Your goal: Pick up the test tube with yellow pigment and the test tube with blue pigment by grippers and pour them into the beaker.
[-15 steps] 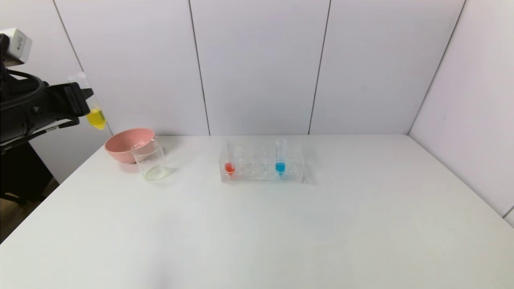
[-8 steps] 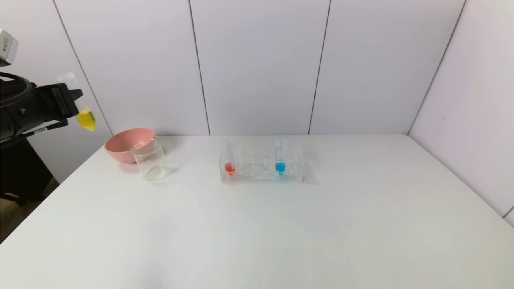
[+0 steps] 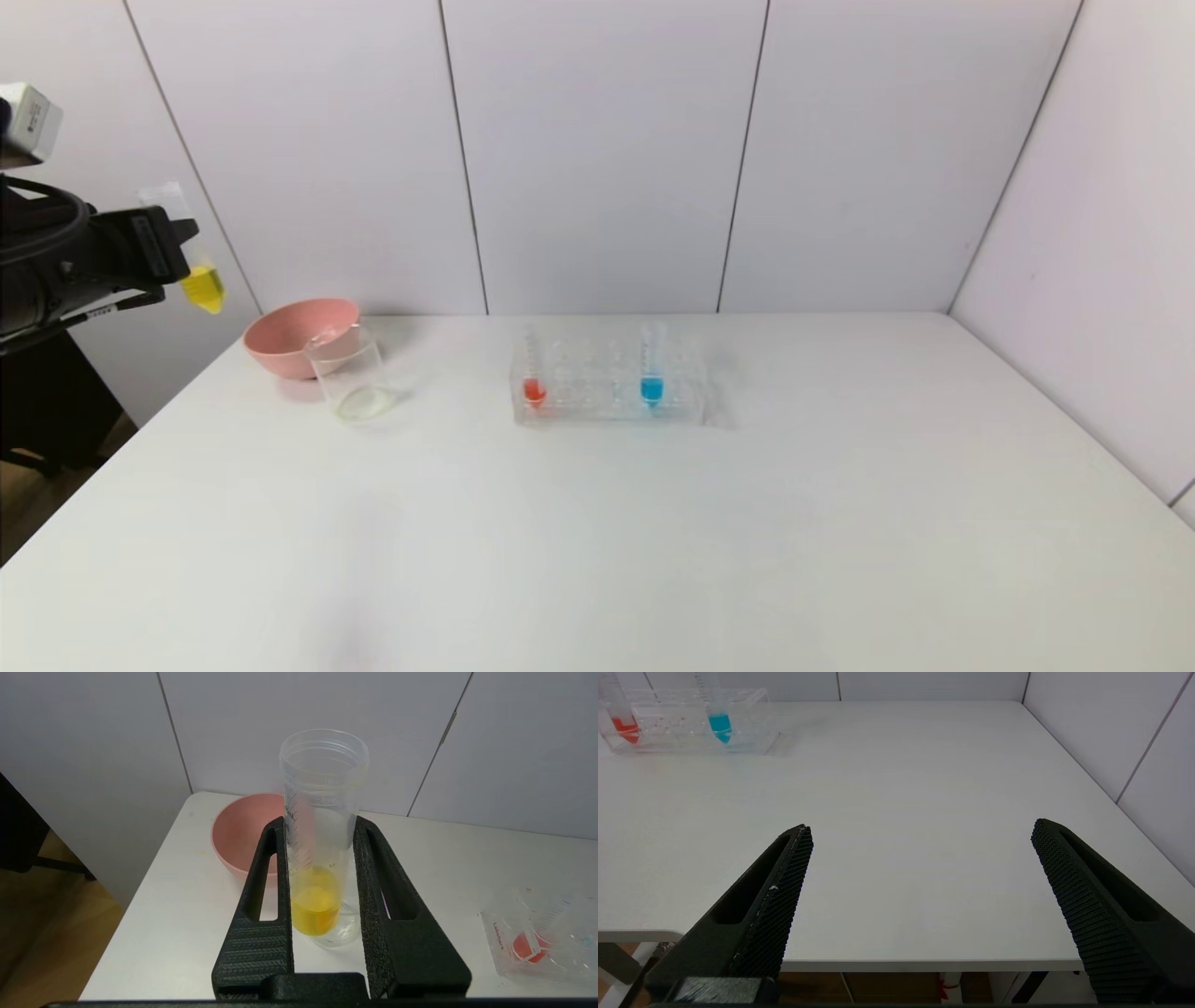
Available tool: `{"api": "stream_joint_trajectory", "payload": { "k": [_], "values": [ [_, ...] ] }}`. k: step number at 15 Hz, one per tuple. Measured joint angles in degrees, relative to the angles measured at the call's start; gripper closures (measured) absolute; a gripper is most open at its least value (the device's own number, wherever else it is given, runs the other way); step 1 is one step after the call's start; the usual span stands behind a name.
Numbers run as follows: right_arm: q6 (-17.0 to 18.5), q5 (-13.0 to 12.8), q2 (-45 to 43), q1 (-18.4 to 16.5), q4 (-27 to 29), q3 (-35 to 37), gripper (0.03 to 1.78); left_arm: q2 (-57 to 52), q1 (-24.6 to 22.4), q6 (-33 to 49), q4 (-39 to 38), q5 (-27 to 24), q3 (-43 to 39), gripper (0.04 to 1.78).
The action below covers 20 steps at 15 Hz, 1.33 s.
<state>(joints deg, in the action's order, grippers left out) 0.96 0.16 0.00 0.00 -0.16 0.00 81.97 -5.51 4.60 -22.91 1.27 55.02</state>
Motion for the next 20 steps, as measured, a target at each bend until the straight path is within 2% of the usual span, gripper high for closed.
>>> {"api": "stream_joint_trajectory", "payload": {
  "k": [3, 8, 10, 13, 17, 20],
  "values": [
    [-0.02, 0.00, 0.00, 0.00, 0.00, 0.00, 0.10, 1.60, -0.20, 0.30, -1.54, -1.43, -0.74, 1.40],
    [0.00, 0.00, 0.00, 0.00, 0.00, 0.00, 0.10, 4.46, -5.38, -4.27, -1.34, -12.18, 0.55, 1.40],
    [0.00, 0.00, 0.00, 0.00, 0.00, 0.00, 0.10, 6.51, -8.55, -9.56, -1.18, -16.46, 3.11, 1.40],
    [0.00, 0.00, 0.00, 0.00, 0.00, 0.00, 0.10, 11.06, -13.28, -18.07, -0.66, -25.91, 7.22, 1.40],
    [0.00, -0.02, 0.00, 0.00, 0.00, 0.00, 0.10, 16.70, -15.85, -27.86, 3.43, -36.49, 11.63, 1.40],
    [0.00, 0.00, 0.00, 0.00, 0.00, 0.00, 0.10, 21.70, -17.34, -38.06, 8.80, -43.61, 18.10, 1.40]
  ]
}}
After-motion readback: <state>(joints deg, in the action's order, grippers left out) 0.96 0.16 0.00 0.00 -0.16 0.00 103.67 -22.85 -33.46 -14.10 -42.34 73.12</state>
